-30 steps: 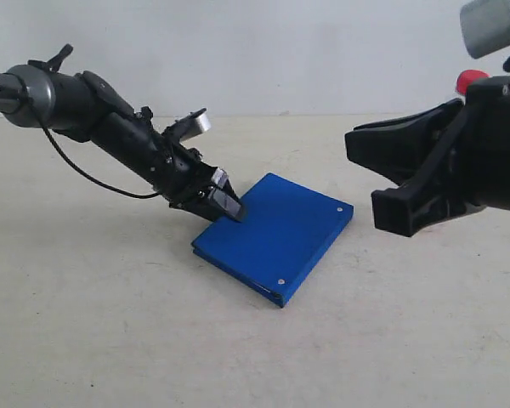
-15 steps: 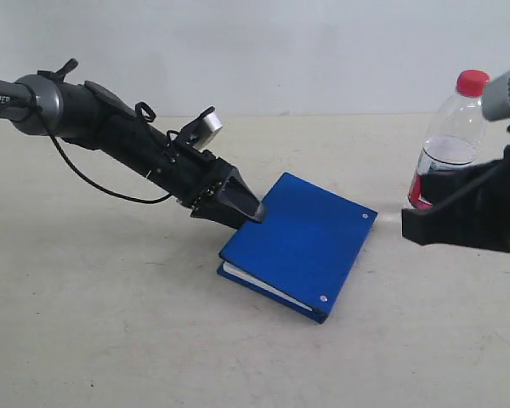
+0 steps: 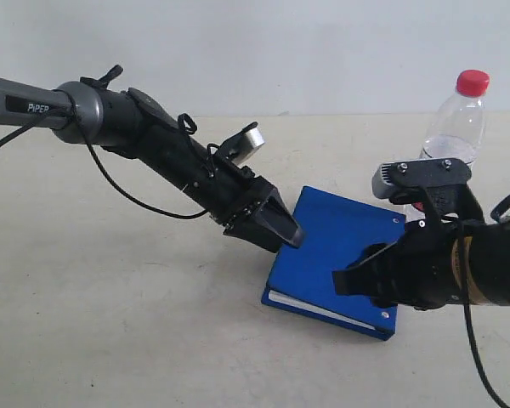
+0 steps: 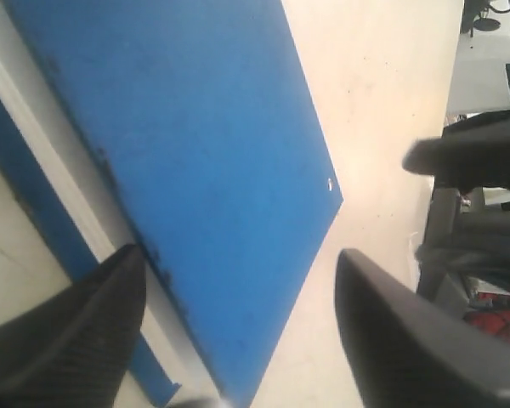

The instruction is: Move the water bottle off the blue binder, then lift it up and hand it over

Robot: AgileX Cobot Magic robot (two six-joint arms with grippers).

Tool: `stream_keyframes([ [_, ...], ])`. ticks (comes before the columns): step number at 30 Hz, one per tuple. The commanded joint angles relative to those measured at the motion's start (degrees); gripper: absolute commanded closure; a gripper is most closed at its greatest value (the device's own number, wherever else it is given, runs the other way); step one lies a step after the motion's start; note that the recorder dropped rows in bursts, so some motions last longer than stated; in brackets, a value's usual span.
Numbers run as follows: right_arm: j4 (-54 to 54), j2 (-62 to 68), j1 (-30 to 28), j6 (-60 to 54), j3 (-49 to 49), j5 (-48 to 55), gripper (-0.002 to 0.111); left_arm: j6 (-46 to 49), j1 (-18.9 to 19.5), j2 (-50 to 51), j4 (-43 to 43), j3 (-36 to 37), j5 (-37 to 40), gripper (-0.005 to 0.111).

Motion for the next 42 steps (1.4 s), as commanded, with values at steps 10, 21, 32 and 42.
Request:
stream_keyframes([
  [10, 6.85, 3.32, -11.79, 4.28, 1.88, -4.39, 0.065, -0.63, -0.38, -0.79, 0.30, -0.25, 0.65, 0.047],
  [21, 1.21, 15.04, -24.08, 5.01, -1.98, -27.04, 0.065, -0.81, -0.38, 0.54, 0.28, -0.25, 0.65, 0.047],
  [32, 1.23, 19.67, -24.08, 3.53, -4.92, -34.20, 0.065, -1.56, -0.38, 0.71, -6.34, -0.25, 0.65, 0.047],
  [42, 1.93, 19.67, -24.08, 3.53, -5.04, -33.68, 0.065, -1.45, -0.38, 1.45, -5.90, -0.25, 0.65, 0.051],
])
